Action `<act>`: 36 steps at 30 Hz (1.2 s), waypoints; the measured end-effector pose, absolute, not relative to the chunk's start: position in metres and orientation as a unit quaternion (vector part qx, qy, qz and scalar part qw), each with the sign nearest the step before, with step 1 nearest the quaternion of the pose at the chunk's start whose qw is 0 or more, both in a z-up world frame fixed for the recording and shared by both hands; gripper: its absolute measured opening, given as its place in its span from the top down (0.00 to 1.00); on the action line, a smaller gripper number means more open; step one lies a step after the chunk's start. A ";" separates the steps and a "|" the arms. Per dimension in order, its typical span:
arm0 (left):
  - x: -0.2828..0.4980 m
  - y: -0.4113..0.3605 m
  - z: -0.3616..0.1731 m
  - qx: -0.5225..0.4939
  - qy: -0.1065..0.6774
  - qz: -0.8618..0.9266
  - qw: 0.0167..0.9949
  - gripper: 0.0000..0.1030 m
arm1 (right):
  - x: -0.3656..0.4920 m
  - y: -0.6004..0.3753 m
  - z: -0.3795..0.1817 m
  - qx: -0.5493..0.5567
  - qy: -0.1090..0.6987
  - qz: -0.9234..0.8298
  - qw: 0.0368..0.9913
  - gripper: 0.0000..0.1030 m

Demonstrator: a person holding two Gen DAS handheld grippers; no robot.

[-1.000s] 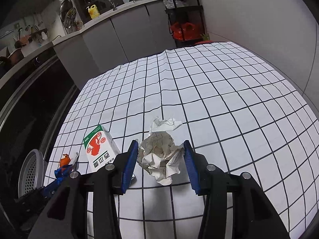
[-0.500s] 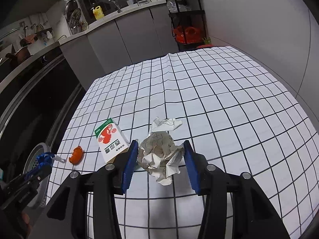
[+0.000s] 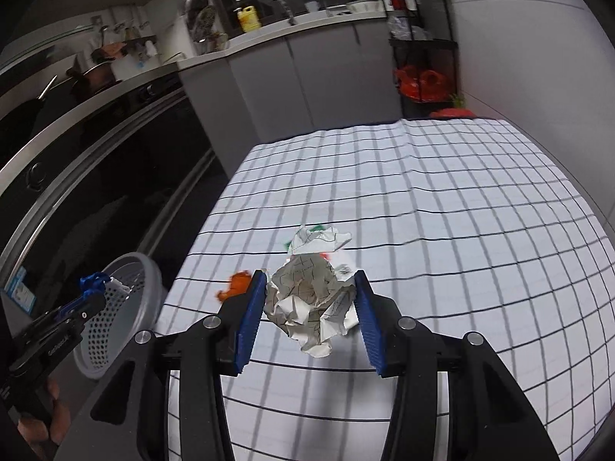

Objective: Collect trash
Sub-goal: 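Carry the blue strip and white paper over the grey basket with both grippers, then open both grippers to drop the paper and blue strip into the basket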

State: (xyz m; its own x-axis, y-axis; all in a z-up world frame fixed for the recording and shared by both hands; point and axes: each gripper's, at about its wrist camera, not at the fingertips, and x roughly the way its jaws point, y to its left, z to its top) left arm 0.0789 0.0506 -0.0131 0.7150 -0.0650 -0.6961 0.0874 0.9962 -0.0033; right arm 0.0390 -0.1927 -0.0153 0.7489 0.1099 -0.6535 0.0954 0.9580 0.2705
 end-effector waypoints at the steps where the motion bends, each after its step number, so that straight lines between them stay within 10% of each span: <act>1: 0.079 0.061 -0.012 0.013 0.374 -0.032 0.927 0.77 | 0.041 -0.184 -0.013 0.141 0.354 0.011 0.924 0.57; 36: 0.124 0.196 -0.055 -0.037 0.418 0.072 0.905 0.76 | 0.151 0.036 -0.035 0.045 0.423 0.254 0.869 0.57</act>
